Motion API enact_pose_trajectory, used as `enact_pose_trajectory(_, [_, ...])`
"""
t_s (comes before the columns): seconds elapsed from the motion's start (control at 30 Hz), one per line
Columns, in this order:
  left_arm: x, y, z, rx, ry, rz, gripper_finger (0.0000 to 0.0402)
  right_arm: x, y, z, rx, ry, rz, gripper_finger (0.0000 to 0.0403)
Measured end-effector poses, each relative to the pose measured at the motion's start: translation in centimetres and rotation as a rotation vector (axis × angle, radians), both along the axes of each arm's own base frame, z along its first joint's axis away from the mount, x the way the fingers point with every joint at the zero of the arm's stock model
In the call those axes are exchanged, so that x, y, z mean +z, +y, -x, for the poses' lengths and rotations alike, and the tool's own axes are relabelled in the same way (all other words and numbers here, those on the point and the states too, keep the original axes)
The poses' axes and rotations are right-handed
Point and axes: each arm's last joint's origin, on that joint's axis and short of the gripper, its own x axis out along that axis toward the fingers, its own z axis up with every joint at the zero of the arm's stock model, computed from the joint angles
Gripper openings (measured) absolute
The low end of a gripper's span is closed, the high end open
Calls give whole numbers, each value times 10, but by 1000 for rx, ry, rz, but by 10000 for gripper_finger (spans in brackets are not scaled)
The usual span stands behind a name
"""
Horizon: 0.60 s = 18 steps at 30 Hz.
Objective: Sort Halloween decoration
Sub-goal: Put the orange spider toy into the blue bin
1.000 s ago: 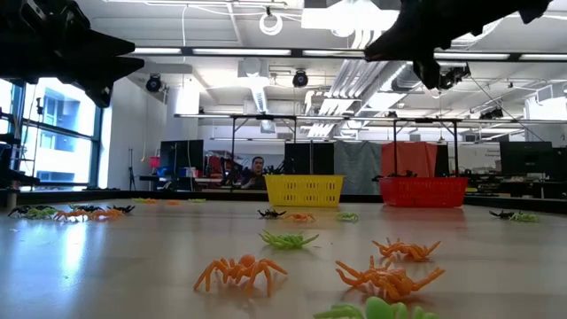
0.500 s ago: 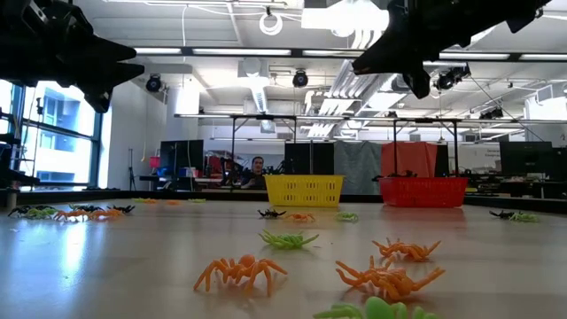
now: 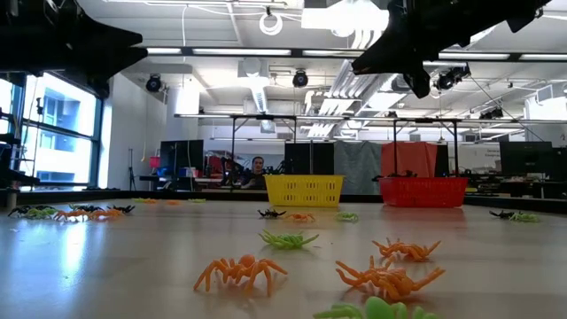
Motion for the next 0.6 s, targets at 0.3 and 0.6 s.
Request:
enact_pose_trajectory(0.3, [12, 1, 4, -35, -167, 182, 129, 0, 0, 0, -5, 1, -10, 3])
enact_pose_trajectory(0.6, [5, -2, -7, -80, -109, 319, 129, 0, 0, 0, -11, -5, -24, 3])
